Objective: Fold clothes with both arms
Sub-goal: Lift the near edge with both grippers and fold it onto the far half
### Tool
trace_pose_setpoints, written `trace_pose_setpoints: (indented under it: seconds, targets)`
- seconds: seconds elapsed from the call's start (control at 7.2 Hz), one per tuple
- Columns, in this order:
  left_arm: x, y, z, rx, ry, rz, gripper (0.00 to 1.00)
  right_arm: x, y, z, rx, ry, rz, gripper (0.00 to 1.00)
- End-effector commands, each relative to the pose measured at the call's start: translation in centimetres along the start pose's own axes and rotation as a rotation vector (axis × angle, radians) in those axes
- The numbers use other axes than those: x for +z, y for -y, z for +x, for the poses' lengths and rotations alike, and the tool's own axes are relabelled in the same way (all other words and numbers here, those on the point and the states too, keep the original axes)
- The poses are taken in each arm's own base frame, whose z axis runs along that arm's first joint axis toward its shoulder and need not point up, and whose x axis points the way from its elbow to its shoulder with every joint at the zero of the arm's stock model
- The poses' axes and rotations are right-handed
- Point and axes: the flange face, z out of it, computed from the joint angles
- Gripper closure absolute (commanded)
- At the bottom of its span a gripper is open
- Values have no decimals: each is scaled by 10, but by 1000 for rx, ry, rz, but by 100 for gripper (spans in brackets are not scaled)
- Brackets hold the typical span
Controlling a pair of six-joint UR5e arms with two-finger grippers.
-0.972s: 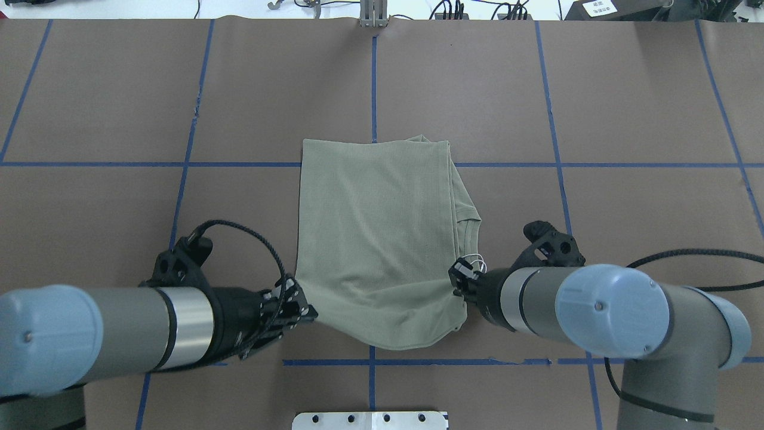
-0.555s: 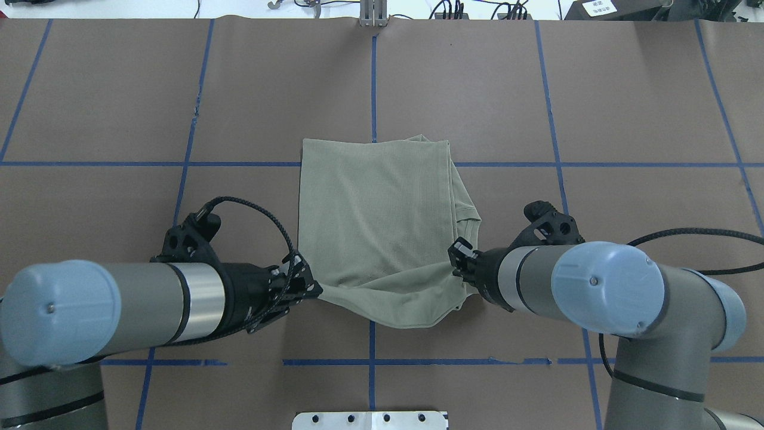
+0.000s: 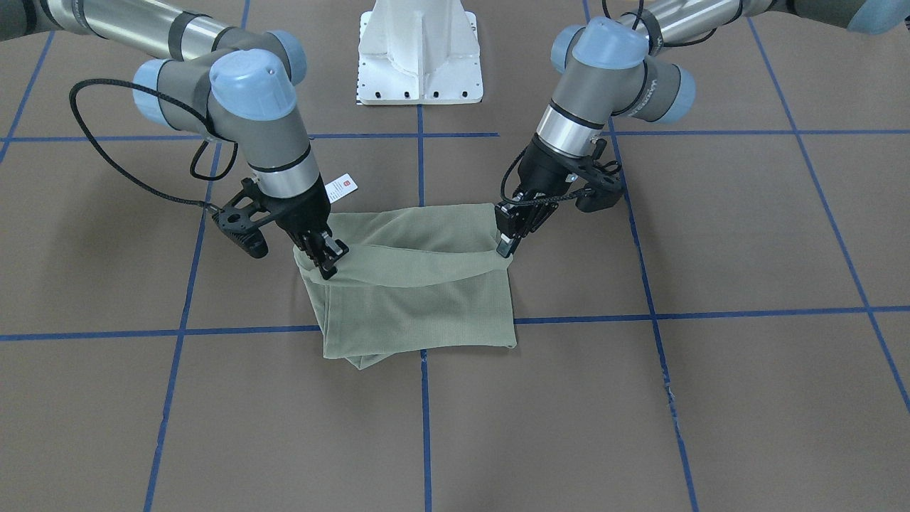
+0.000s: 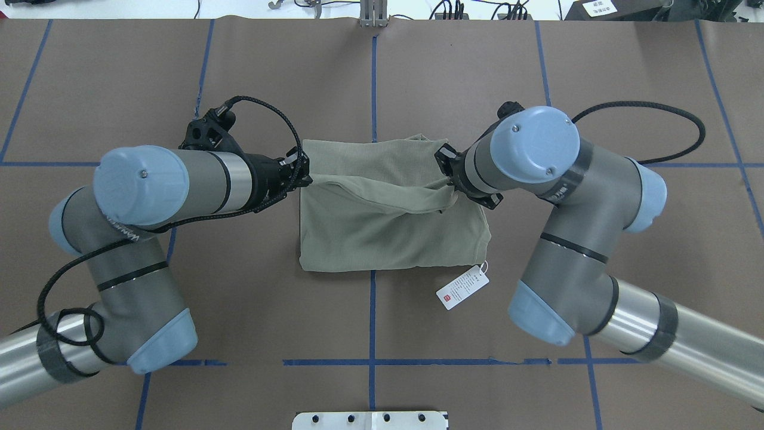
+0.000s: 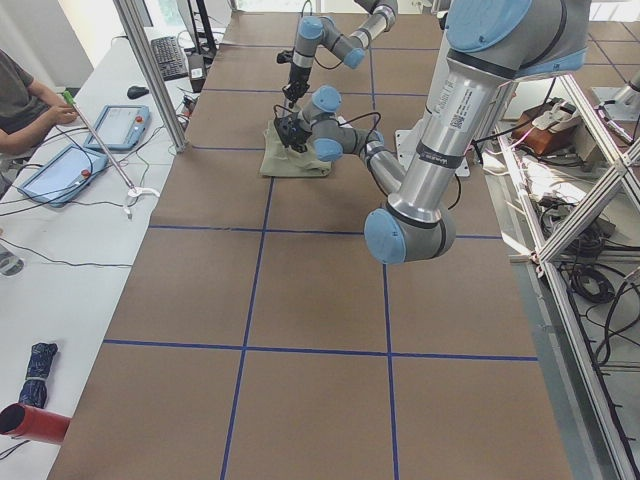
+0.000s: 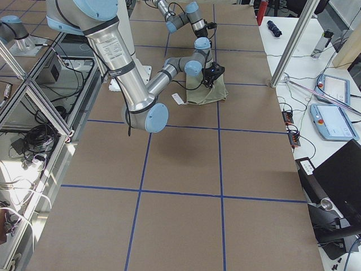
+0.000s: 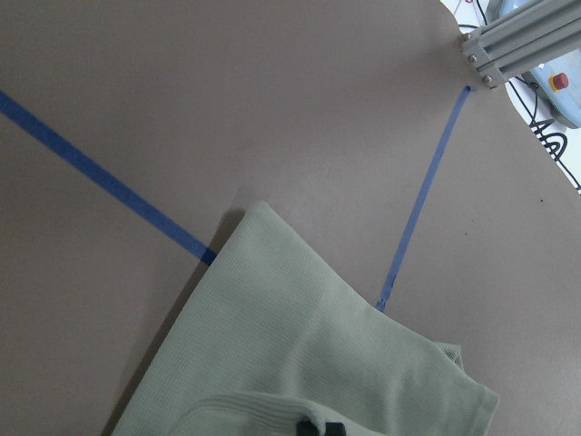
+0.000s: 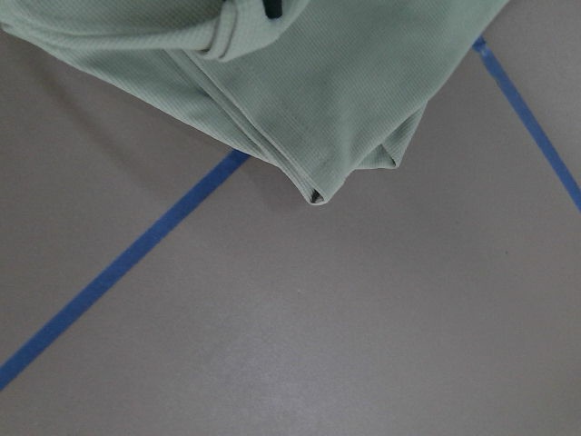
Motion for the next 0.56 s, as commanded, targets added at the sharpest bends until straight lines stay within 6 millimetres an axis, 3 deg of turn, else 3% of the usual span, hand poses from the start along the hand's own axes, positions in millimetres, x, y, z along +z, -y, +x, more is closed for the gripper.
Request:
trace_pose_setpoints:
  seconds: [0.0, 0.14, 0.28, 0.42]
  targets:
    - [4, 5, 2, 13, -3, 10, 100, 24, 14, -24, 12, -10, -26, 100]
    - [14, 10, -4, 27, 17, 19, 100, 28, 26, -32, 12, -27, -39, 100]
    - [45, 23, 3, 30, 39, 45, 100, 42, 44, -39, -4, -53, -39, 47]
    - [91, 50, 0, 45, 67, 79, 60, 67, 65, -33, -105, -34, -40, 0]
